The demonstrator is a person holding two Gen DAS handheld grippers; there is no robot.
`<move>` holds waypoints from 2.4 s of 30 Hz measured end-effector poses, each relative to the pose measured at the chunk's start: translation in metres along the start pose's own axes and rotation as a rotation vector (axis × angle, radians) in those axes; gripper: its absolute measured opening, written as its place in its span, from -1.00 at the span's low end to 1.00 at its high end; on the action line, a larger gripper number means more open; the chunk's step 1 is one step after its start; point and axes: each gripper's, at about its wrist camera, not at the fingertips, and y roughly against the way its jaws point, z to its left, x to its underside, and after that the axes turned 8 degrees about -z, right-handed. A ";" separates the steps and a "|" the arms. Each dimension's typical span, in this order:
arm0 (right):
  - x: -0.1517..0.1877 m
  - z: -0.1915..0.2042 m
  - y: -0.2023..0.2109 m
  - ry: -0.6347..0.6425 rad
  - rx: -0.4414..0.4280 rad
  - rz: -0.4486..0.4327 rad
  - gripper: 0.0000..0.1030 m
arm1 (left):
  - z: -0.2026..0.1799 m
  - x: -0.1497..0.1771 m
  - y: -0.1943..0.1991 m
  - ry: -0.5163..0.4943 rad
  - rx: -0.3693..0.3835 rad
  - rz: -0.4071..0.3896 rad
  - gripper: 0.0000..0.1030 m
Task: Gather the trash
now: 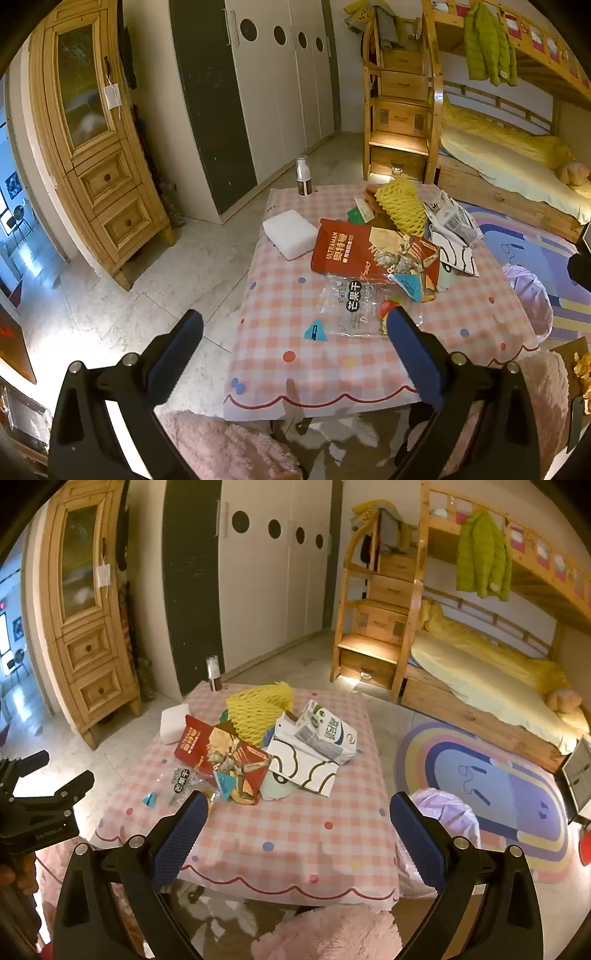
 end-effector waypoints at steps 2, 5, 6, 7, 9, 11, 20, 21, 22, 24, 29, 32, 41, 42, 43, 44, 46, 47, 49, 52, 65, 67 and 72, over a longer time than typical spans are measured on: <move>0.000 0.000 0.000 0.000 -0.005 0.000 0.89 | 0.000 0.000 0.000 0.001 -0.002 0.000 0.87; 0.000 -0.001 -0.001 -0.005 -0.004 0.007 0.89 | 0.000 0.000 0.000 0.001 -0.002 0.000 0.87; 0.000 -0.001 -0.001 -0.005 -0.005 0.008 0.89 | 0.000 0.000 0.000 0.000 -0.002 -0.001 0.87; 0.001 -0.001 -0.001 -0.005 -0.005 0.008 0.89 | 0.000 0.000 0.000 0.001 -0.001 -0.001 0.87; 0.001 -0.002 -0.002 -0.006 -0.004 0.008 0.89 | 0.000 0.000 0.000 -0.001 -0.001 -0.001 0.87; 0.001 -0.002 -0.002 -0.008 -0.006 0.008 0.89 | 0.000 0.000 0.000 -0.001 -0.001 -0.001 0.87; 0.001 -0.003 -0.002 -0.010 -0.005 0.008 0.89 | 0.000 0.000 0.000 -0.001 -0.001 -0.001 0.87; 0.001 -0.003 -0.002 -0.010 -0.006 0.008 0.89 | 0.000 0.000 0.000 0.000 -0.002 -0.002 0.87; 0.001 -0.003 -0.002 -0.010 -0.007 0.007 0.89 | 0.000 0.000 0.000 0.000 -0.001 -0.001 0.87; 0.002 -0.003 -0.003 -0.011 -0.005 0.008 0.89 | 0.000 0.000 0.000 0.000 -0.002 0.000 0.87; 0.002 -0.003 -0.003 -0.010 -0.004 0.009 0.89 | 0.000 0.000 0.000 0.000 -0.001 0.001 0.87; 0.002 -0.003 -0.003 -0.012 -0.006 0.009 0.89 | 0.000 0.000 0.000 0.001 -0.002 0.000 0.87; 0.003 -0.003 -0.003 -0.013 -0.005 0.009 0.89 | 0.007 0.001 -0.003 -0.001 -0.004 0.002 0.87; 0.003 -0.003 -0.003 -0.013 -0.005 0.011 0.89 | 0.008 0.001 -0.006 -0.001 -0.005 0.002 0.87; 0.003 -0.003 -0.003 -0.014 -0.005 0.011 0.89 | 0.009 0.001 -0.006 0.000 -0.005 0.001 0.87; 0.003 -0.003 -0.003 -0.013 -0.005 0.012 0.89 | 0.009 0.001 -0.007 0.000 -0.006 0.001 0.87; 0.003 -0.003 -0.003 -0.013 -0.006 0.011 0.89 | 0.010 0.002 -0.007 0.000 -0.007 0.001 0.87; 0.003 -0.003 -0.003 -0.013 -0.005 0.011 0.89 | 0.011 0.003 -0.007 0.000 -0.007 0.002 0.87; 0.003 -0.004 -0.004 -0.014 -0.006 0.011 0.89 | 0.011 0.002 -0.007 0.000 -0.006 0.002 0.87; 0.003 -0.004 -0.004 -0.014 -0.005 0.012 0.89 | 0.012 0.003 -0.007 0.000 -0.005 0.001 0.87; 0.004 -0.004 -0.004 -0.016 -0.006 0.014 0.89 | 0.011 0.002 -0.007 -0.001 -0.006 0.002 0.87; 0.004 -0.004 -0.004 -0.016 -0.006 0.012 0.89 | 0.011 0.002 -0.007 -0.001 -0.005 0.003 0.87; 0.004 -0.005 -0.005 -0.017 -0.006 0.013 0.89 | 0.010 0.002 -0.007 -0.001 -0.006 0.003 0.87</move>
